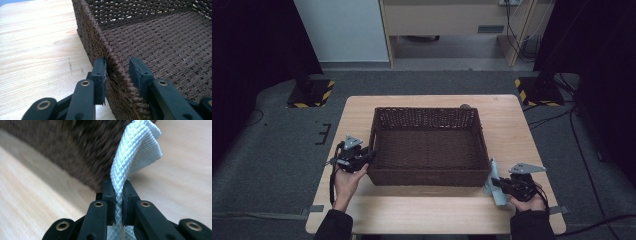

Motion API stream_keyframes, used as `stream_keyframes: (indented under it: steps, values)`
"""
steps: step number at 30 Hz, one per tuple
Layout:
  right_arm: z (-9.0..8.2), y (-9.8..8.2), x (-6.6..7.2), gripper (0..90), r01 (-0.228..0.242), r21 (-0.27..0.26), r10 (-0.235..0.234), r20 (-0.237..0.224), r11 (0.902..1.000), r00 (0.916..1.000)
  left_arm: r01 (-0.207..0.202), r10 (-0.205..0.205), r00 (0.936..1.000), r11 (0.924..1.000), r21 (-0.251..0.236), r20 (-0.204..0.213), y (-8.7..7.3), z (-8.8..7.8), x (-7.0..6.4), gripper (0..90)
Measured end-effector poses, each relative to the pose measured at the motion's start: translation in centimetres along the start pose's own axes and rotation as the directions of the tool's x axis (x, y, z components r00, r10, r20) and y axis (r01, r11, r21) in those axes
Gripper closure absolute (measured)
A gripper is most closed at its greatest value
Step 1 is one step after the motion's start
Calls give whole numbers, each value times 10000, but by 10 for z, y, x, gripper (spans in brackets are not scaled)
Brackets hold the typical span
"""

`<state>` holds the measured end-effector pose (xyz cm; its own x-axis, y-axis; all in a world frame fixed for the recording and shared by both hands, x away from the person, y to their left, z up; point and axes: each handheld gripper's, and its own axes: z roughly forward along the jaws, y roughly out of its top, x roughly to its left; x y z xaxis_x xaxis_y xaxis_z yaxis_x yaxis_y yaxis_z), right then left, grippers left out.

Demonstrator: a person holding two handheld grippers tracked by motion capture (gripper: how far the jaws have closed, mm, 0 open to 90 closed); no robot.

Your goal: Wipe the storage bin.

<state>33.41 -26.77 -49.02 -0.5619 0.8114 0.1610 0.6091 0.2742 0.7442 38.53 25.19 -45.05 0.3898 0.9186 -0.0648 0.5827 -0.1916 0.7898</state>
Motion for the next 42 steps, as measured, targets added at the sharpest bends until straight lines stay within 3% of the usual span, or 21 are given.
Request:
stream_keyframes:
  steps: [2,3,6,7,8,9,12,13,18,19,28,31,33,42]
  values:
    - [-3,1,-2,844,-73,-113,75,129,9999,9999,16,-16,10000,10000,0,8,0,0,0,664]
    - [-11,0,-10,844,-318,-344,336,560,9989,9979,19,-19,10000,10000,0,-4,0,0,0,664]
    - [-15,-3,-18,844,-481,-389,513,853,9981,9950,22,-22,10000,10000,4,-18,0,0,0,663]
    - [-18,-5,-23,844,-613,-346,645,1025,9975,9926,24,-24,10000,10000,4,-23,0,0,0,663]
    - [-22,-9,-32,844,-755,-258,786,1538,9968,9850,2,-2,10000,10000,8,-34,0,0,0,663]
    - [-23,-10,-34,844,-975,-318,1013,1581,9947,9822,2,-2,10000,10000,8,-34,0,0,0,663]
    - [-25,-14,-41,843,-1090,-220,1112,1887,9938,9757,10,-10,10000,10000,8,-26,0,0,0,662]
    - [-24,-16,-45,842,-1228,-59,1211,2184,9924,9683,38,-38,10000,10000,8,-6,0,0,0,661]
    - [-17,-21,-55,841,-1512,309,1399,2336,9880,9622,32,-32,10000,10000,11,-8,0,0,0,660]
    - [-12,-22,-58,835,-1565,401,1417,2508,9869,9576,16,-16,10000,10000,18,-9,0,0,0,661]
    - [-7,-23,-56,747,-1369,578,1160,2761,9889,9541,32,-32,10000,10000,9,5,0,0,0,660]
    - [-9,-19,-55,659,-1121,277,1001,2768,9933,9557,31,-31,10000,10000,15,25,0,0,0,660]
    - [-10,-17,-53,624,-1068,72,1001,2913,9942,9514,45,-45,10000,10000,29,48,0,0,1,659]
    - [-18,-8,-52,547,-698,-574,842,3105,9959,9468,68,-68,9999,10000,20,88,0,0,1,658]
